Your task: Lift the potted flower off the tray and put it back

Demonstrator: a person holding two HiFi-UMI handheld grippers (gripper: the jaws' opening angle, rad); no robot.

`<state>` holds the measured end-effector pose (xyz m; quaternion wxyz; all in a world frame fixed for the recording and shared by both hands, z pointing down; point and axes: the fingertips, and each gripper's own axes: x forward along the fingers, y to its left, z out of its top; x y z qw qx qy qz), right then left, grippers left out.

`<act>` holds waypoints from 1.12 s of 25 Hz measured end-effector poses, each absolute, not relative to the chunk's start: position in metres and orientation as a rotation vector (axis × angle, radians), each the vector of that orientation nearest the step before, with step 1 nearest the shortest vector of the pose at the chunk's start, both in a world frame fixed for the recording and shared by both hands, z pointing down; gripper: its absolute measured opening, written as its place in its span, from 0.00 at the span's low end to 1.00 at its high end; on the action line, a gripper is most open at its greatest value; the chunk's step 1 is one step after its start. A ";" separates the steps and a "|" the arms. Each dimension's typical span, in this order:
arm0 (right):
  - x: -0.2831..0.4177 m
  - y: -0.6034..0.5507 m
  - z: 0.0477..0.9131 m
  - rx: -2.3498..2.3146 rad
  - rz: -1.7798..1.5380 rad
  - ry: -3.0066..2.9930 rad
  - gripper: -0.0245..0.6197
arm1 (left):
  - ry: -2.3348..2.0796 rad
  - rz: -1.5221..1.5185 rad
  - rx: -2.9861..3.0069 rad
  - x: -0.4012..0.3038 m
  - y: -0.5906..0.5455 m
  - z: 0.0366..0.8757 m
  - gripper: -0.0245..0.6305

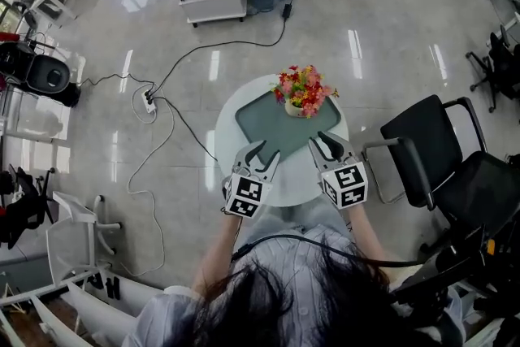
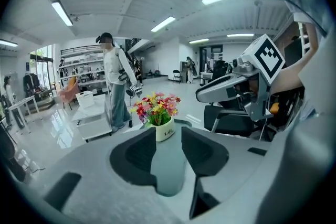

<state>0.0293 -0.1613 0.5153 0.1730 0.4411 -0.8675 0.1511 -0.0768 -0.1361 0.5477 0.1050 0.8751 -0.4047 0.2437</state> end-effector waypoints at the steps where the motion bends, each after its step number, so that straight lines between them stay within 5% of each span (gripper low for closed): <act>1: 0.027 -0.155 0.513 1.262 0.430 -2.461 0.21 | -1.188 0.706 2.592 -0.078 -0.132 0.545 0.27; 3: 0.022 -0.143 0.511 1.274 0.426 -2.457 0.20 | -1.169 0.696 2.615 -0.080 -0.123 0.543 0.21; 28: 0.002 -0.046 0.489 1.125 0.387 -2.510 0.16 | -1.178 0.533 2.543 -0.065 -0.040 0.513 0.20</act>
